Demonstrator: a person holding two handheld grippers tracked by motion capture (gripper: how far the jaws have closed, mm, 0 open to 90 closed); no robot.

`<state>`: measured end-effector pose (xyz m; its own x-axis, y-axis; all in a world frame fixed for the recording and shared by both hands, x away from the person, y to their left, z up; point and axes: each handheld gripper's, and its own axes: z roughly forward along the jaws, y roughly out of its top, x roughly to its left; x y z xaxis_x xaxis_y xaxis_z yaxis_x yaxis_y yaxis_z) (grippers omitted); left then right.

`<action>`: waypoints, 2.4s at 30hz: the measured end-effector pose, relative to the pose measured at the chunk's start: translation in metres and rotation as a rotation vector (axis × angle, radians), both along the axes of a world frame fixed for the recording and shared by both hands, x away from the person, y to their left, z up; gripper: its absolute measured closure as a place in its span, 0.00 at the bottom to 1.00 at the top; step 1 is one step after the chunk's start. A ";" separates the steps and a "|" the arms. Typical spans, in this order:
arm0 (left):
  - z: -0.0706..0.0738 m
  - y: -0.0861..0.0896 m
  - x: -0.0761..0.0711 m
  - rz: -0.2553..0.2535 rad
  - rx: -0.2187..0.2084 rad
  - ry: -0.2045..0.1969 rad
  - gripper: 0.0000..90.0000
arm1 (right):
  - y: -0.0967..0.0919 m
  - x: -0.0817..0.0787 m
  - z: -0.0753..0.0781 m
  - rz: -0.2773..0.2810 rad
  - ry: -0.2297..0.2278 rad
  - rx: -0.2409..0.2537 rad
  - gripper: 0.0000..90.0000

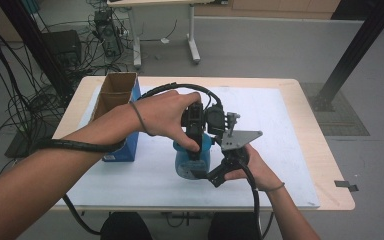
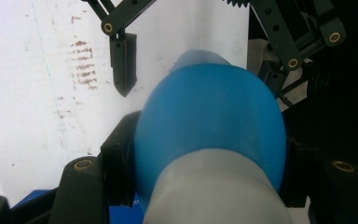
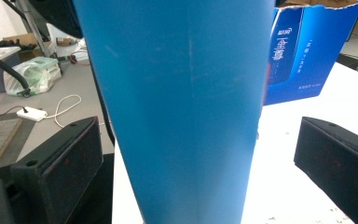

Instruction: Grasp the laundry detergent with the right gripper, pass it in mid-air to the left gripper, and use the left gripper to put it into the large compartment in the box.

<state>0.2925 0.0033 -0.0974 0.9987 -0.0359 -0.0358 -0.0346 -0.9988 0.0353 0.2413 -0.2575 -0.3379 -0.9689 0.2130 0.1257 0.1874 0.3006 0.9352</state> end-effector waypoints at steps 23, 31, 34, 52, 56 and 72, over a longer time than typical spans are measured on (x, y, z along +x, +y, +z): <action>0.023 -0.003 -0.004 0.007 0.001 -0.015 0.42 | -0.003 -0.003 -0.001 0.000 0.003 -0.009 0.02; 0.039 0.006 -0.003 0.052 -0.025 -0.021 0.42 | -0.005 -0.006 -0.002 -0.015 0.010 -0.025 0.03; 0.043 0.008 -0.001 0.065 -0.033 -0.019 0.42 | -0.006 -0.007 -0.003 -0.023 0.014 -0.027 0.03; 0.068 0.037 0.016 0.185 -0.067 -0.009 0.42 | -0.015 -0.013 -0.009 -0.082 0.025 -0.053 0.03; 0.070 0.041 0.020 0.210 -0.067 -0.005 0.42 | -0.017 -0.015 -0.010 -0.099 0.020 -0.058 0.03; 0.084 0.070 0.043 0.426 -0.079 -0.036 0.42 | -0.028 -0.021 -0.013 -0.171 0.022 -0.066 0.03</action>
